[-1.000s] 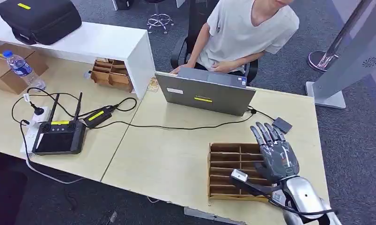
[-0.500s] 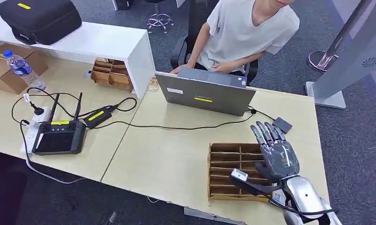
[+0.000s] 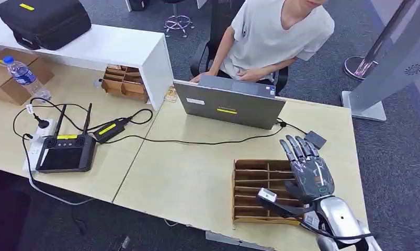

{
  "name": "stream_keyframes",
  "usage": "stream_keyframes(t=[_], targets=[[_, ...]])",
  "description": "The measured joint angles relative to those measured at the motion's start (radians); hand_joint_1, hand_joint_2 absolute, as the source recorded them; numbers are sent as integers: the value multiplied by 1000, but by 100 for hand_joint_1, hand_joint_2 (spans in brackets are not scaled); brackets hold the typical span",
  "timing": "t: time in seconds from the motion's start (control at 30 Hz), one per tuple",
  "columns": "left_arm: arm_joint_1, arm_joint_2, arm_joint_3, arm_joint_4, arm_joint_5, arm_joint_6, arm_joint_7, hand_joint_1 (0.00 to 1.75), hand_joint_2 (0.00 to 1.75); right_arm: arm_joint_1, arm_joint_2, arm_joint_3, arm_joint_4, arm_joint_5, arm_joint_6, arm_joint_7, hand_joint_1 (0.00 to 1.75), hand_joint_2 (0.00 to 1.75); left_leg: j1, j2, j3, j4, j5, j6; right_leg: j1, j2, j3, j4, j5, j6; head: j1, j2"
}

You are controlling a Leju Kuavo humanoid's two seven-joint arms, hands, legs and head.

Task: Pass the card to the sensor for recognition and then transmit it.

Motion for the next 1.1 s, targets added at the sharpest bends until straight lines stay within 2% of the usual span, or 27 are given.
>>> stream_keyframes(t=[0.63,0.67,0.7,1.1], targets=[[0,0,0,0,-3,2,2,0,175,-2,6,-17,-24,0,0,-2,0,175,0,0,0,0,0,0,0,0,0,0,0,0,0,0],[0,0,0,0,-5,2,2,0,175,-2,6,-17,-24,1,0,-3,37,175,0,0,0,0,0,0,0,0,0,0,0,0,0,0],[0,0,0,0,-5,2,2,0,175,-2,6,-17,-23,4,0,-3,175,175,0,0,0,0,0,0,0,0,0,0,0,0,0,0],[0,0,3,0,-12,0,2,0,175,-1,9,-17,-5,-15,-3,-24,175,175,0,0,0,0,0,0,0,0,0,0,0,0,0,0]])
